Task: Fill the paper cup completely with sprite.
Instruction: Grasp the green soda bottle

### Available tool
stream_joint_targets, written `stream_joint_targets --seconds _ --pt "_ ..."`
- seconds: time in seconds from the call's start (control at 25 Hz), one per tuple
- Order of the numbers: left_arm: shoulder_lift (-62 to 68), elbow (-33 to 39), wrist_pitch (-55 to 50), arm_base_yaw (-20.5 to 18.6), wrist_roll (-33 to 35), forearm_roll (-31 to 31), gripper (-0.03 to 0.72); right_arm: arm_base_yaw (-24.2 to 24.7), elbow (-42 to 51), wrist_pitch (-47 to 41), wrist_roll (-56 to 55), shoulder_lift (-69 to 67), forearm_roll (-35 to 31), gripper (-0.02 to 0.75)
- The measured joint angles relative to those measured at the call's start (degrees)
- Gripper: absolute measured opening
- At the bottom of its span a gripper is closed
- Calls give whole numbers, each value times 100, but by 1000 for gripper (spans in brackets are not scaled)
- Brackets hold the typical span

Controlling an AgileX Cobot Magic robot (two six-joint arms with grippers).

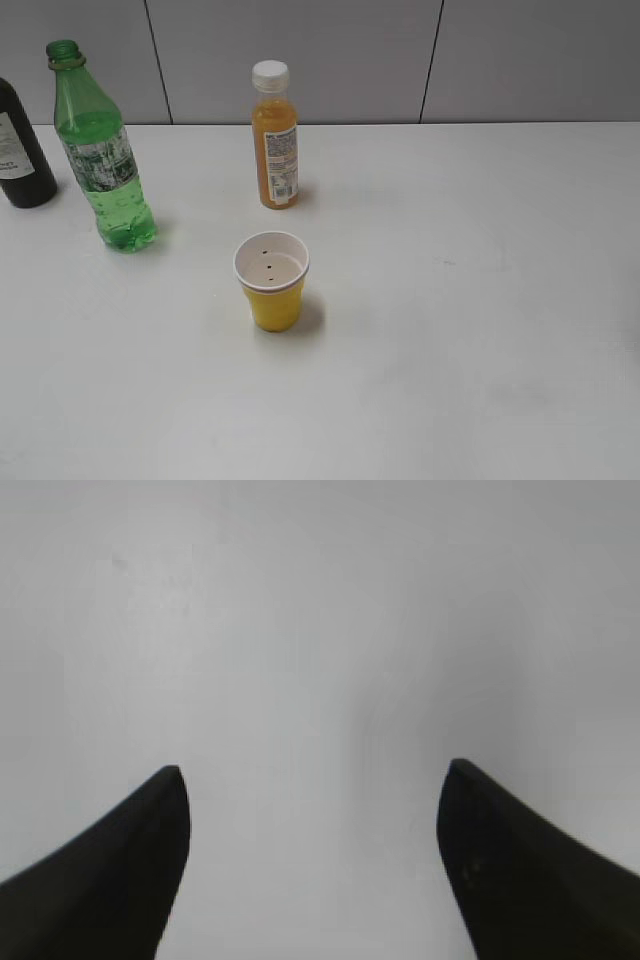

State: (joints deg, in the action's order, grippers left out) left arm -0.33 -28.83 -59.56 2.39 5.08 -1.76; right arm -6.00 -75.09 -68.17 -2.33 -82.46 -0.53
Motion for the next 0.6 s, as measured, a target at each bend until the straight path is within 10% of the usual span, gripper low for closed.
stream_joint_targets --seconds 0.6 --pt "0 0 0 0 0 0 228 0 2970 385 0 2582 -10 594"
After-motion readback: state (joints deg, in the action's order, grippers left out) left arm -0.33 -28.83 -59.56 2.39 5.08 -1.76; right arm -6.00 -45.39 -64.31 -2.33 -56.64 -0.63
